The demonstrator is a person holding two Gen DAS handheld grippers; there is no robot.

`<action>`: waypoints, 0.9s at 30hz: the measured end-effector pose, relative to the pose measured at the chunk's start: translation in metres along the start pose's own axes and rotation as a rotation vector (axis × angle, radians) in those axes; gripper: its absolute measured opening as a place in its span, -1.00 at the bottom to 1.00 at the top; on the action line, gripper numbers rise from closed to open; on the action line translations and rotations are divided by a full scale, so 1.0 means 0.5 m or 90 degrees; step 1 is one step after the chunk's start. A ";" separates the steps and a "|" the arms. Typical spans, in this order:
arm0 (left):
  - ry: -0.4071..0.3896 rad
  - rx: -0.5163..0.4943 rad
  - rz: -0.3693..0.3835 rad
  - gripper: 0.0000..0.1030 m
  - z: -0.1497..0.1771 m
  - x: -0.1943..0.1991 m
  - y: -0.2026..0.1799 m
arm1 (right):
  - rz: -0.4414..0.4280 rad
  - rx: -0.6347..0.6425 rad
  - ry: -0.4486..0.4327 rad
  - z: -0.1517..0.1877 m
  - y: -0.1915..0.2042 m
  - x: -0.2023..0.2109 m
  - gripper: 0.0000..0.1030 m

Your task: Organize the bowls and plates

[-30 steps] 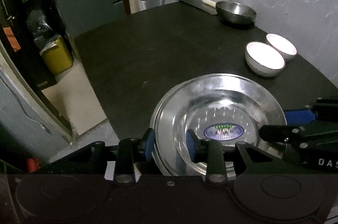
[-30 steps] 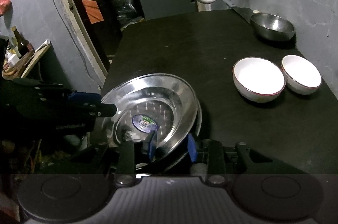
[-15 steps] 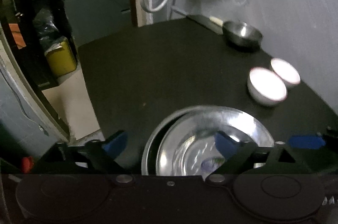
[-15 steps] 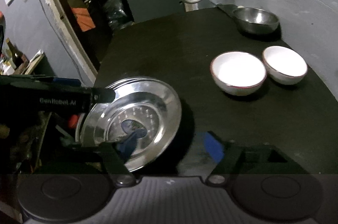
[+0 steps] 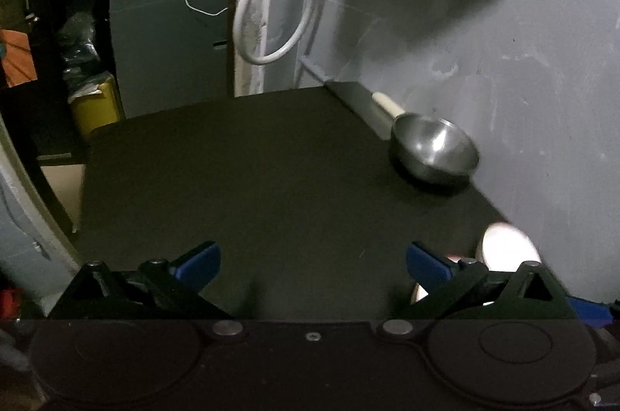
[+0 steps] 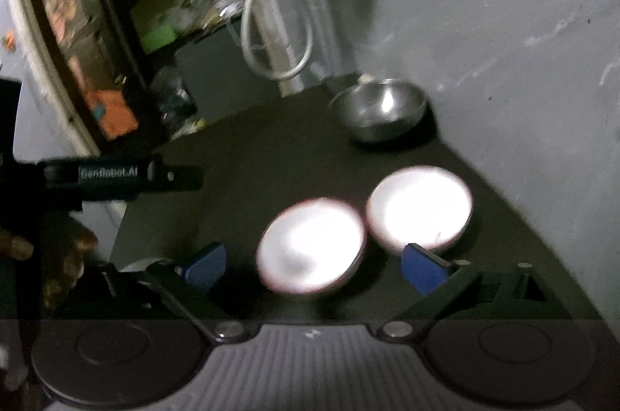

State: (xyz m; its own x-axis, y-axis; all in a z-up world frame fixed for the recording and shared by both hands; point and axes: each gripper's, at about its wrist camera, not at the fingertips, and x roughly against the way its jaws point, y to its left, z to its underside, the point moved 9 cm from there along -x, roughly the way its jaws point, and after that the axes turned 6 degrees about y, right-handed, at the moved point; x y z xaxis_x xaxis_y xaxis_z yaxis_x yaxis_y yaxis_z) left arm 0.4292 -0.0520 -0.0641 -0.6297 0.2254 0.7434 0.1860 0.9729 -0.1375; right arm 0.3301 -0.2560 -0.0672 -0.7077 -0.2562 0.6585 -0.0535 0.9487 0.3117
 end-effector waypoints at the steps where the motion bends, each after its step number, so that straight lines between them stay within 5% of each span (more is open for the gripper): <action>1: -0.001 0.006 0.001 0.98 -0.012 -0.013 -0.009 | -0.002 -0.008 -0.007 -0.017 -0.014 -0.012 0.95; 12: 0.008 0.111 0.041 0.98 -0.162 -0.210 -0.091 | 0.031 -0.106 -0.027 -0.155 -0.145 -0.197 0.88; 18: 0.020 0.074 0.026 0.94 -0.206 -0.294 -0.121 | 0.028 -0.121 -0.025 -0.192 -0.165 -0.260 0.68; 23: 0.037 0.029 0.025 0.63 -0.213 -0.335 -0.138 | 0.029 -0.126 -0.016 -0.196 -0.175 -0.289 0.48; 27: 0.057 0.019 0.044 0.11 -0.204 -0.357 -0.145 | 0.023 -0.132 -0.010 -0.196 -0.180 -0.300 0.22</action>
State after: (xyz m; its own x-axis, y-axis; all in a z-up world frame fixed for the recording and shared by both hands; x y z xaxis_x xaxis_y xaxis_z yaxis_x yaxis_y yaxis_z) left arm 0.6050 -0.1682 -0.1199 -0.5454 0.2878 0.7872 0.2038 0.9566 -0.2084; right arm 0.5101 -0.3210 -0.1271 -0.7174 -0.2179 0.6617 0.1173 0.8985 0.4230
